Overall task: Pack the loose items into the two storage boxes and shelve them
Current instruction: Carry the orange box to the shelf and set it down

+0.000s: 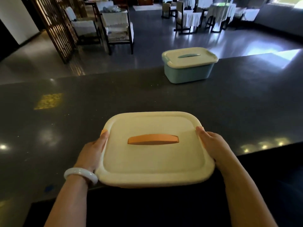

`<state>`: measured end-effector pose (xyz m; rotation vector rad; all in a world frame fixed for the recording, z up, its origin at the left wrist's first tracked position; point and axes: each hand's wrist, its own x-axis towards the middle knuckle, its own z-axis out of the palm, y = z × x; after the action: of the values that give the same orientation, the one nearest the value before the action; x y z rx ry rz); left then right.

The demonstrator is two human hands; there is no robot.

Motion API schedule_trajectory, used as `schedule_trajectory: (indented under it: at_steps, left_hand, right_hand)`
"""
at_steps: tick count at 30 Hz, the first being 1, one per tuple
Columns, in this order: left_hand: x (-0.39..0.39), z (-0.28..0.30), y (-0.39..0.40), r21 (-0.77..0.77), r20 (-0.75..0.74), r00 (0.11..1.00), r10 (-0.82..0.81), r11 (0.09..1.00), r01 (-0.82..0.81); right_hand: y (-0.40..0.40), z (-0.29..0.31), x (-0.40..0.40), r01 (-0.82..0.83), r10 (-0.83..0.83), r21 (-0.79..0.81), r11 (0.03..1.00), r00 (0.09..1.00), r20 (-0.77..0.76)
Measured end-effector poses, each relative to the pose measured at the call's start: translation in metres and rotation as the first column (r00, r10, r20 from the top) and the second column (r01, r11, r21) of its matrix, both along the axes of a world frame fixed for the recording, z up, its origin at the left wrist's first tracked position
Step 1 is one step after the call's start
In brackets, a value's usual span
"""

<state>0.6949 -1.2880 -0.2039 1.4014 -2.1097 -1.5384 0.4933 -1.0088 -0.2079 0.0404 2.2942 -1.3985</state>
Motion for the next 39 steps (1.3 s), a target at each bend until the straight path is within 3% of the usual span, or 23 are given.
schedule_trajectory:
  at_steps: [8, 16, 23, 28, 33, 39]
  left_hand:
    - [-0.108, 0.012, 0.131, -0.02, 0.037, 0.956, -0.29, 0.956, 0.291]
    - [-0.24, 0.007, 0.32, 0.017, -0.093, 0.823, -0.561, 0.825, 0.565]
    - [-0.331, 0.018, 0.481, -0.006, -0.145, 0.603, -0.785, 0.61, 0.793]
    - [-0.389, 0.015, 0.57, 0.14, -0.227, 0.493, -0.84, 0.473, 0.87]
    - [-0.471, 0.002, 0.653, 0.209, -0.255, 0.336, -0.907, 0.287, 0.935]
    - [-0.594, 0.015, 0.759, 0.176, -0.34, 0.223, -0.914, 0.171, 0.969]
  right_hand:
    - [0.163, 0.016, -0.027, 0.263, -0.265, -0.046, 0.964, 0.964, -0.029]
    - [0.379, 0.03, -0.036, 0.509, -0.517, -0.097, 0.855, 0.849, -0.111]
    - [0.521, 0.033, -0.013, 0.744, -0.752, -0.122, 0.657, 0.636, -0.171]
    - [0.59, 0.026, -0.018, 0.859, -0.864, -0.124, 0.496, 0.475, -0.168]
    - [0.65, 0.017, -0.063, 0.923, -0.922, -0.115, 0.367, 0.344, -0.176]
    - [0.718, 0.027, -0.155, 0.96, -0.958, -0.142, 0.24, 0.21, -0.196]
